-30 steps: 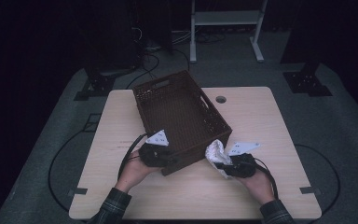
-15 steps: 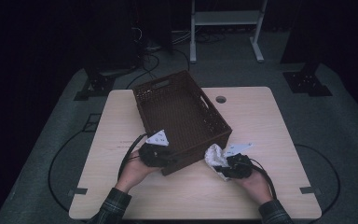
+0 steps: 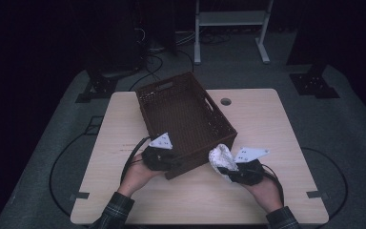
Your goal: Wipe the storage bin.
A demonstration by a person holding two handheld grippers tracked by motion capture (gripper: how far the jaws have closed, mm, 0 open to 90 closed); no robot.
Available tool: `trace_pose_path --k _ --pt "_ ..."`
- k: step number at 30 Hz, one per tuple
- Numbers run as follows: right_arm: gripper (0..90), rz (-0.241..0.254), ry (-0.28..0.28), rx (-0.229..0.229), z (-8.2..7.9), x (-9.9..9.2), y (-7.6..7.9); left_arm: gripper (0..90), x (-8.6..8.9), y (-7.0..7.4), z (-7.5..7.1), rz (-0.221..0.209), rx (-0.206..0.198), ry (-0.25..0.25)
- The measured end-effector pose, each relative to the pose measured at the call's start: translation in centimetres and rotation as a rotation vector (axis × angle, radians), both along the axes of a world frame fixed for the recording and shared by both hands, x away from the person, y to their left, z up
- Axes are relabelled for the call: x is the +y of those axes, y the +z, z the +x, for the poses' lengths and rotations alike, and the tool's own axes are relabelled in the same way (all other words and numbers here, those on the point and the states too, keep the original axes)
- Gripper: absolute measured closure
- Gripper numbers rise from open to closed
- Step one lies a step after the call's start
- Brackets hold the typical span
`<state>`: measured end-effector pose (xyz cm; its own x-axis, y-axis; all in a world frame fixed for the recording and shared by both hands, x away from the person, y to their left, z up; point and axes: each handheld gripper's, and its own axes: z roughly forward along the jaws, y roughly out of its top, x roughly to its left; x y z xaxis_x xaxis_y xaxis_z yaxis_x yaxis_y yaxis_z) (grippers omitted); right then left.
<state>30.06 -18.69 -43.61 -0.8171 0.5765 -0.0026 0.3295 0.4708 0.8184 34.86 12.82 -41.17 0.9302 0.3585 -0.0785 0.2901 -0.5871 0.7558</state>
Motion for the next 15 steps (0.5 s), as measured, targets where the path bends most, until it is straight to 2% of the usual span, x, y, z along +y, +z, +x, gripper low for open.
trace_pose_path --k 11,15 --pt "68.8 0.060 0.028 -0.087 -1.1 0.2 1.9 72.3 0.0 0.0 0.0 0.000 0.001 0.001" --pt "68.8 0.057 0.043 -0.087 -1.1 0.6 2.2 72.3 0.0 0.0 0.0 0.000 0.002 0.001"
